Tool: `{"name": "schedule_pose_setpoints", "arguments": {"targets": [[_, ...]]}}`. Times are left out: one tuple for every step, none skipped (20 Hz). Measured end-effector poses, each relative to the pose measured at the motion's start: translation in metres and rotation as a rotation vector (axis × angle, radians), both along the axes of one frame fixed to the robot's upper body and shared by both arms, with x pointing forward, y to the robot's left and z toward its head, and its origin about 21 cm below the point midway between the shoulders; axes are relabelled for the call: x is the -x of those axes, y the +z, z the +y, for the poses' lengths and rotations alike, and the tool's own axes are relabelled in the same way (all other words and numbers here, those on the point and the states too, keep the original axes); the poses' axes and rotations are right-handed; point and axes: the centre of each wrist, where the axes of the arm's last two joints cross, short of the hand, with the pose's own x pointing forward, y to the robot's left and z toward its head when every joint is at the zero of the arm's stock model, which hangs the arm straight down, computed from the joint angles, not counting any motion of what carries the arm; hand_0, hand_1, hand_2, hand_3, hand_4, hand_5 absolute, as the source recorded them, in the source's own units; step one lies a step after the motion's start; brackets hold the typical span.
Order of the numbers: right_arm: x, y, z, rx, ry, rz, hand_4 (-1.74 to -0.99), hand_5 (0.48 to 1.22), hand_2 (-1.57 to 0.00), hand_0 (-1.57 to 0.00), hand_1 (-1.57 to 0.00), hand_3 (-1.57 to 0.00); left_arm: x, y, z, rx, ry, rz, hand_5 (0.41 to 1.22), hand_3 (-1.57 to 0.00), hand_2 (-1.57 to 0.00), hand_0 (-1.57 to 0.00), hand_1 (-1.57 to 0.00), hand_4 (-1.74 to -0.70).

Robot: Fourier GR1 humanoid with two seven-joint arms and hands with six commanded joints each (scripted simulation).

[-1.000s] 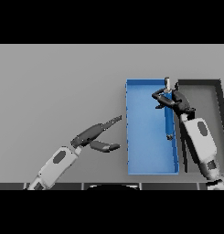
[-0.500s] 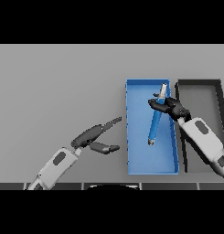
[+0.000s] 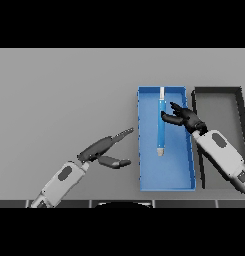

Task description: Pick up the blue pipe and place it into the blue bin.

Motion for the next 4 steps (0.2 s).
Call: {"name": "schedule_pose_setpoints", "arguments": {"targets": [[-0.0011,0.0008,-0.0024,0.015,0.006,0.0,-1.186,0.772,-0.01,-0.02,-0.01,-0.01,0.0015,0.0002,0.0,0.003,0.0,-0.003,0.472,0.0,0.0,0.0,0.0,-0.83],[-0.001,0.002,-0.0029,0.028,0.023,-0.003,-1.186,0.766,-0.01,-0.02,-0.01,-0.01,0.0012,0.0004,0.0005,-0.007,0.009,-0.003,0.472,0.0,0.0,0.0,0.0,-0.83],[-0.0028,0.0007,0.0,0.023,0.019,0.002,-1.186,0.767,-0.01,-0.02,-0.01,-0.01,0.0011,0.0,0.0004,-0.01,0.007,-0.003,0.473,0.0,0.0,0.0,0.0,-0.83],[-0.0024,0.0045,0.0028,0.011,0.022,0.004,-1.186,0.769,-0.01,-0.02,-0.01,-0.01,0.0016,-0.0015,0.0009,-0.009,0.005,0.001,0.474,0.0,0.0,0.0,0.0,-0.83]]}}
